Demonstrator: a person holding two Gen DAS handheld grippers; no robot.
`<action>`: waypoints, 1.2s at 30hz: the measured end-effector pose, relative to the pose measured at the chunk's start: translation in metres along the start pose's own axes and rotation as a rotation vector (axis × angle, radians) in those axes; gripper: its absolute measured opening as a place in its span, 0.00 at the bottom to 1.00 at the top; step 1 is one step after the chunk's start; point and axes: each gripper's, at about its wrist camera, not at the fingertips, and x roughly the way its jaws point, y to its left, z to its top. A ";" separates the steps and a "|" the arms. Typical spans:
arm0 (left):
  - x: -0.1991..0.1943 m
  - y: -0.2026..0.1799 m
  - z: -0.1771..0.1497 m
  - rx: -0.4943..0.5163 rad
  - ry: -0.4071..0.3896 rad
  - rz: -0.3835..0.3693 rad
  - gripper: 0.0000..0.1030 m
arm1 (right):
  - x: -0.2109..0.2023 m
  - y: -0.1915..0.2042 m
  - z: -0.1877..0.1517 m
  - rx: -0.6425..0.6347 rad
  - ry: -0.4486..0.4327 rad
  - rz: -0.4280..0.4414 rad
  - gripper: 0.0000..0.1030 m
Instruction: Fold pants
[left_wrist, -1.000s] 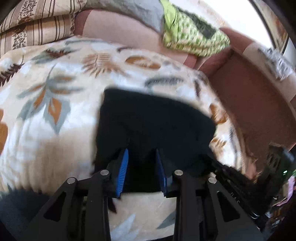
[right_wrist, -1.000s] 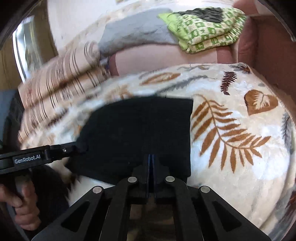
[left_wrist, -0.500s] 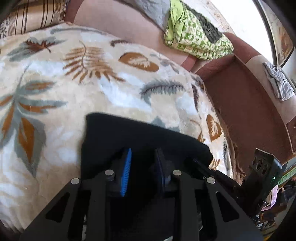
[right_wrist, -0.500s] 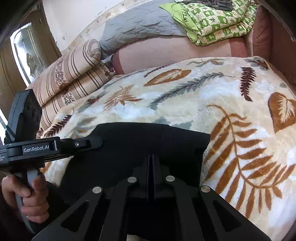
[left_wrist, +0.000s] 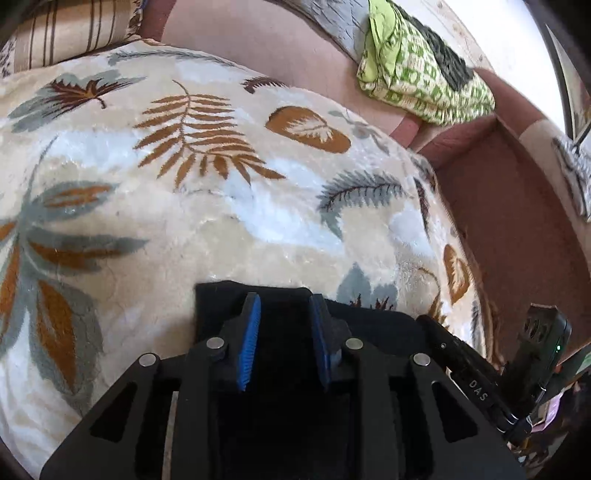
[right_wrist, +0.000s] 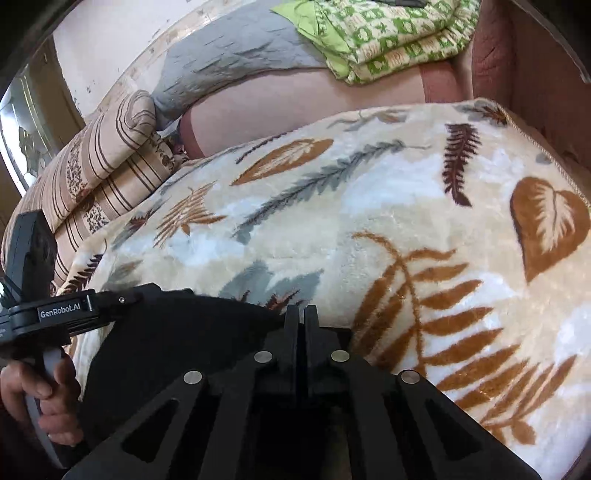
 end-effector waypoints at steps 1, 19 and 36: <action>-0.005 -0.001 0.000 -0.010 -0.020 -0.012 0.24 | -0.015 0.006 0.003 -0.026 -0.064 -0.005 0.08; -0.042 -0.046 -0.034 0.159 -0.118 -0.122 0.28 | -0.070 0.055 -0.030 -0.206 -0.116 -0.028 0.13; -0.066 -0.051 -0.086 0.123 -0.176 -0.105 0.40 | -0.099 0.023 -0.074 -0.033 -0.161 0.048 0.41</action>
